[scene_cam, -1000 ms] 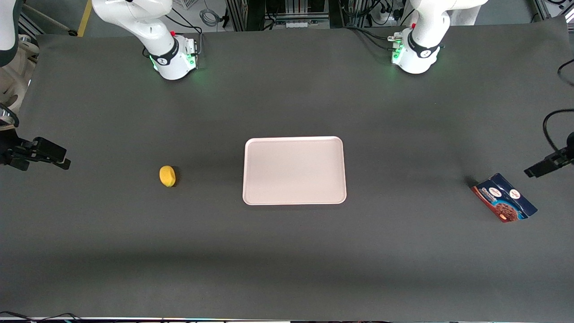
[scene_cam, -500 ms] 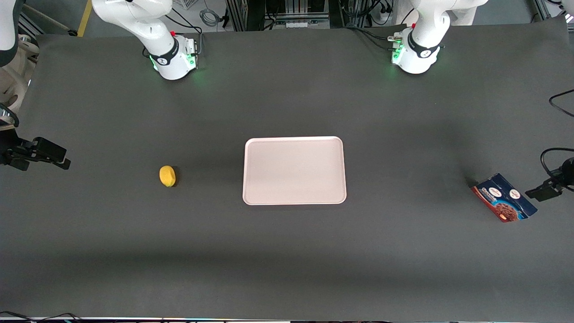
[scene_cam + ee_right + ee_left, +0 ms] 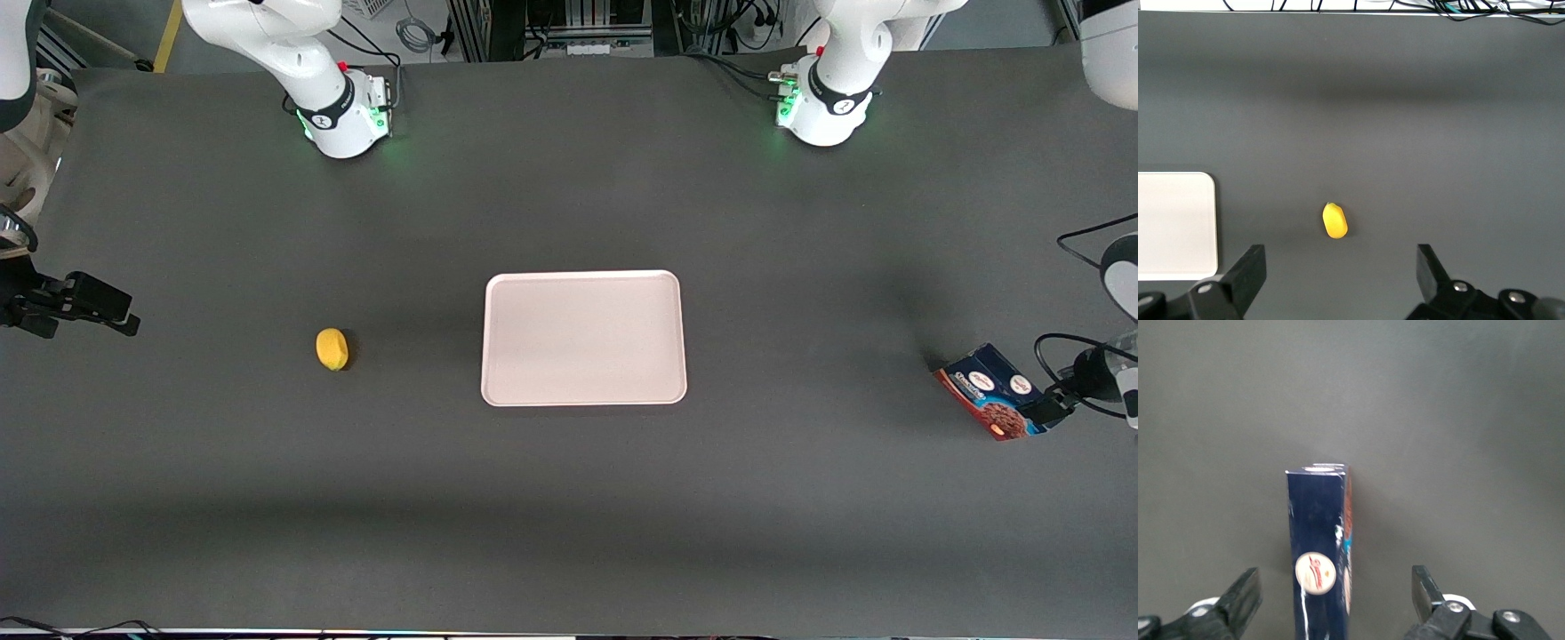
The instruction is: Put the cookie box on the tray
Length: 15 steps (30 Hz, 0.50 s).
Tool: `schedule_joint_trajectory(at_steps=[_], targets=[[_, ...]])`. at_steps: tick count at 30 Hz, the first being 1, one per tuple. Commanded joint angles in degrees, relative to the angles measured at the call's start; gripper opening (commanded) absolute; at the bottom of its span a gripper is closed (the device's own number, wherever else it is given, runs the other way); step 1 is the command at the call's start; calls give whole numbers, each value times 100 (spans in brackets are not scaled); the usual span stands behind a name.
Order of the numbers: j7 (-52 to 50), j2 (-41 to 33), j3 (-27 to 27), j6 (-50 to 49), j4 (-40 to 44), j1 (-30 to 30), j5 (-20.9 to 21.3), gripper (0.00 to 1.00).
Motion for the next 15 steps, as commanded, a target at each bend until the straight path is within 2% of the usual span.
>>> schedule_joint_trajectory(at_steps=[1, 15], targets=[[194, 92, 46, 301, -178, 54, -102, 100], [422, 418, 38, 889, -459, 98, -682, 100]])
